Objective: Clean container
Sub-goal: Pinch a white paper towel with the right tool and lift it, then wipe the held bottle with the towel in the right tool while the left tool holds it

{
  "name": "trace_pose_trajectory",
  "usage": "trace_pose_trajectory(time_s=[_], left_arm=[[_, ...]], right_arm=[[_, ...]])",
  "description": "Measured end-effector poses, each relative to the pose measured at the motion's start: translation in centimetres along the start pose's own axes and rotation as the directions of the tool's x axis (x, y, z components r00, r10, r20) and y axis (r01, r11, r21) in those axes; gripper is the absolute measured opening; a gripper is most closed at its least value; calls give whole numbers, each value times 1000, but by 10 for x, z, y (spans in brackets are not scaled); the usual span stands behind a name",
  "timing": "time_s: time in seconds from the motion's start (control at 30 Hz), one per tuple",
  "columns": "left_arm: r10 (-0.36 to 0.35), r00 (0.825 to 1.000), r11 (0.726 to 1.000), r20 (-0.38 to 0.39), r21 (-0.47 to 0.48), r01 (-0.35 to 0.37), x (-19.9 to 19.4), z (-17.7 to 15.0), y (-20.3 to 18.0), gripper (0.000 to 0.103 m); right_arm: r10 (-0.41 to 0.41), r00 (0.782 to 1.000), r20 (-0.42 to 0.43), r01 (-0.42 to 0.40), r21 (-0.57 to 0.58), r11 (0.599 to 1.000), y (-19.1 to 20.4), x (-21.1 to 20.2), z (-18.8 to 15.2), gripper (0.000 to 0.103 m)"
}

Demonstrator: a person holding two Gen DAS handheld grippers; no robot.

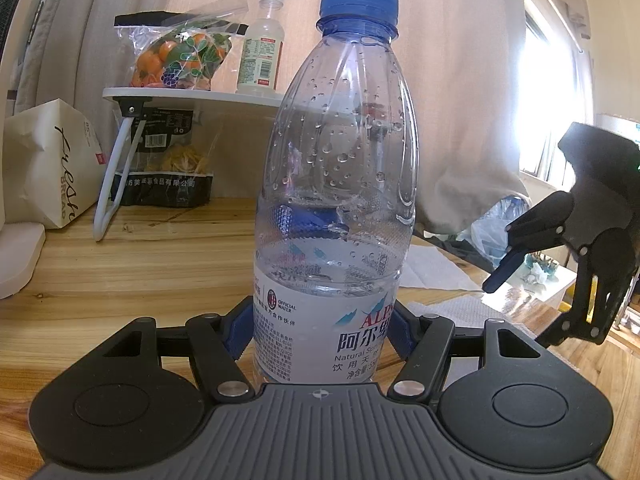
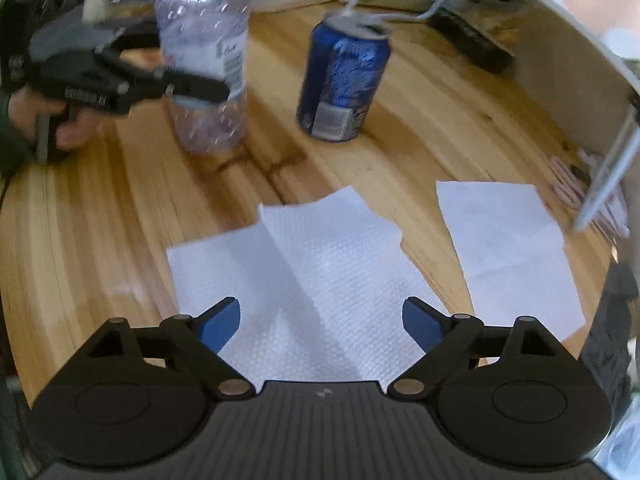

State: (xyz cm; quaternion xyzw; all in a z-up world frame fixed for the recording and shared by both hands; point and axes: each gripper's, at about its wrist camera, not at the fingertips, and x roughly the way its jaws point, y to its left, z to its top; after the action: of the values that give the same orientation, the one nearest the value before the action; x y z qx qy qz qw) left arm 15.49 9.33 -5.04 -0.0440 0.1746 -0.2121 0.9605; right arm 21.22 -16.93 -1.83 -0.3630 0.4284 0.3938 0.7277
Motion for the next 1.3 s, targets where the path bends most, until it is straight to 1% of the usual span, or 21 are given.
trace_pose_trajectory(time_s=[0.07, 0.17, 0.23, 0.3, 0.43, 0.47, 0.63, 0.83, 0.87, 0.93, 1.0, 1.03, 1.07, 1.1, 1.13, 1.2, 1.23, 1.3], left_arm=[[0, 1000, 1000, -1, 1, 0, 0, 0, 0, 68], [-1, 1000, 1000, -1, -1, 1, 0, 0, 0, 68], [-1, 1000, 1000, 0, 0, 1, 0, 0, 0, 68], [-1, 1000, 1000, -1, 0, 1, 0, 0, 0, 68], [-5, 1000, 1000, -3, 0, 5, 1, 0, 1, 68], [-6, 1000, 1000, -3, 0, 6, 1, 0, 1, 68], [-6, 1000, 1000, -2, -3, 6, 1, 0, 1, 68], [-7, 1000, 1000, -1, -9, 7, 2, 1, 2, 68], [-7, 1000, 1000, -1, -11, 7, 2, 1, 3, 68], [-6, 1000, 1000, -1, -13, 6, 2, 1, 3, 68], [-6, 1000, 1000, -2, -11, 6, 1, 1, 2, 68], [-6, 1000, 1000, -1, -11, 6, 1, 1, 2, 68], [-7, 1000, 1000, -1, -12, 7, 1, 0, 2, 68], [-6, 1000, 1000, -1, -13, 6, 0, 0, 2, 68], [-6, 1000, 1000, 0, -13, 6, 0, 0, 2, 68], [-5, 1000, 1000, 1, -15, 5, -1, 0, 2, 68], [-5, 1000, 1000, 2, -17, 5, -1, -1, 3, 68], [-5, 1000, 1000, 3, -18, 5, -2, -1, 3, 68]], right_arm=[[34, 999, -17, -35, -41, 999, -3, 7, 2, 93], [82, 996, -45, -85, -63, 994, -9, 15, 7, 94], [92, 994, -62, -97, -84, 992, -12, 21, 9, 94], [81, 994, -74, -88, -91, 992, -16, 28, 11, 96], [112, 988, -105, -118, -52, 992, -23, 40, 11, 97], [119, 987, -112, -125, -47, 991, -23, 43, 10, 103], [161, 980, -115, -158, 33, 987, -30, 48, 3, 103], [156, 983, -94, -151, 63, 987, -24, 45, -8, 103], [155, 984, -90, -149, 68, 987, -22, 44, -9, 100], [152, 985, -78, -146, 70, 987, -17, 38, -12, 90], [144, 988, -59, -139, 76, 987, -12, 32, -15, 65], [138, 989, -48, -134, 87, 987, -10, 29, -17, 58], [133, 990, -41, -128, 97, 987, -8, 26, -19, 44], [127, 991, -38, -122, 107, 987, -7, 24, -20, 32], [120, 992, -37, -115, 117, 986, -5, 22, -22, 28], [104, 994, -35, -99, 136, 986, -3, 20, -25, 9], [90, 995, -31, -85, 139, 987, -2, 21, -24, 5], [62, 998, 4, -62, 146, 987, 2, 16, -24, 5]])
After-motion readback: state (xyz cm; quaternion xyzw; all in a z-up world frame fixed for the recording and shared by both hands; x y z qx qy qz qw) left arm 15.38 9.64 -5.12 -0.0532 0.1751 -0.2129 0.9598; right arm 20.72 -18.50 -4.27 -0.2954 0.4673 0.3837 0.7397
